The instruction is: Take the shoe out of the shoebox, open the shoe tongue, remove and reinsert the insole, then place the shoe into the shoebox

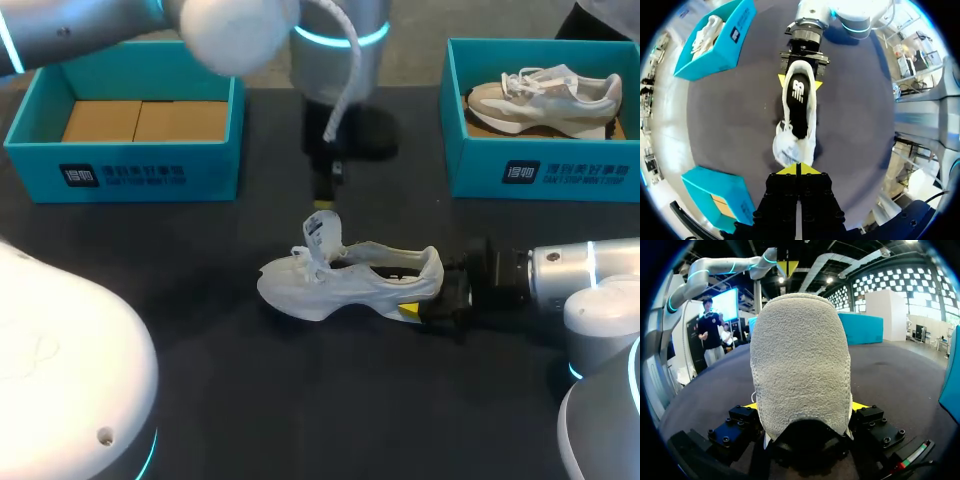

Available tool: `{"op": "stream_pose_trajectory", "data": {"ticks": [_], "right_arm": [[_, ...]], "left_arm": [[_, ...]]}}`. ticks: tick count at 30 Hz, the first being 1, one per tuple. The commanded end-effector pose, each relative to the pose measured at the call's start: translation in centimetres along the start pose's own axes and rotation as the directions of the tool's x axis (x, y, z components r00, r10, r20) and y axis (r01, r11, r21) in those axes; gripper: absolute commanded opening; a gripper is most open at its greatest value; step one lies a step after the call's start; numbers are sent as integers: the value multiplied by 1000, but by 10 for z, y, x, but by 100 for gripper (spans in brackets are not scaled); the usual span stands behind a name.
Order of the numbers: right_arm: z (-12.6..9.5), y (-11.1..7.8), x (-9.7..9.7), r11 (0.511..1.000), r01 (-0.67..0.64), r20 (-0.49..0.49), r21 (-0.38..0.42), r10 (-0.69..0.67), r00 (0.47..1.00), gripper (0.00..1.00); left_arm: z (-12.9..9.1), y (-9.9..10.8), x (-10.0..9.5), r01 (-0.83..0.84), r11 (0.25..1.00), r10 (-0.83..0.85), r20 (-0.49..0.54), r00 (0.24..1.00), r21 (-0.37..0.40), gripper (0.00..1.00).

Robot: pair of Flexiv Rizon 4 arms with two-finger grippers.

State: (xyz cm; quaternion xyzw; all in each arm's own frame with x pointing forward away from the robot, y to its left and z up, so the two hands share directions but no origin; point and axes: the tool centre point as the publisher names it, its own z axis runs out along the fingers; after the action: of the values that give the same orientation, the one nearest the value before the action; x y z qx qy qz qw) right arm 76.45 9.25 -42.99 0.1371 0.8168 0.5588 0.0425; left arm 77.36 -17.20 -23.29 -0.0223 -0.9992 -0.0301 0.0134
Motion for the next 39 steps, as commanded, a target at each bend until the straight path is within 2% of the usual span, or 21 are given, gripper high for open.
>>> {"op": "stream_pose_trajectory", "data": {"ticks": [1,5,13,23,36,39], "right_arm": [[1,-2,0,1000,-1,1,3,1,1000,0],[1,-2,0,1000,-1,1,3,1,1000,0],[1,-2,0,1000,-1,1,3,1,1000,0],[1,-2,0,1000,-1,1,3,1,1000,0],[1,-2,0,1000,-1,1,3,1,1000,0],[1,-2,0,1000,-1,1,3,1,1000,0]], "left_arm": [[19,-19,-1,-37,997,37,6,999,62,0],[35,-33,-4,-56,994,55,21,998,89,0],[60,-47,-14,-85,991,88,-17,996,107,0],[85,-52,-13,-192,962,203,-37,978,194,0],[86,-51,-12,-203,958,218,-52,975,201,0],[93,-59,-7,-221,957,233,-44,971,187,0]]}}
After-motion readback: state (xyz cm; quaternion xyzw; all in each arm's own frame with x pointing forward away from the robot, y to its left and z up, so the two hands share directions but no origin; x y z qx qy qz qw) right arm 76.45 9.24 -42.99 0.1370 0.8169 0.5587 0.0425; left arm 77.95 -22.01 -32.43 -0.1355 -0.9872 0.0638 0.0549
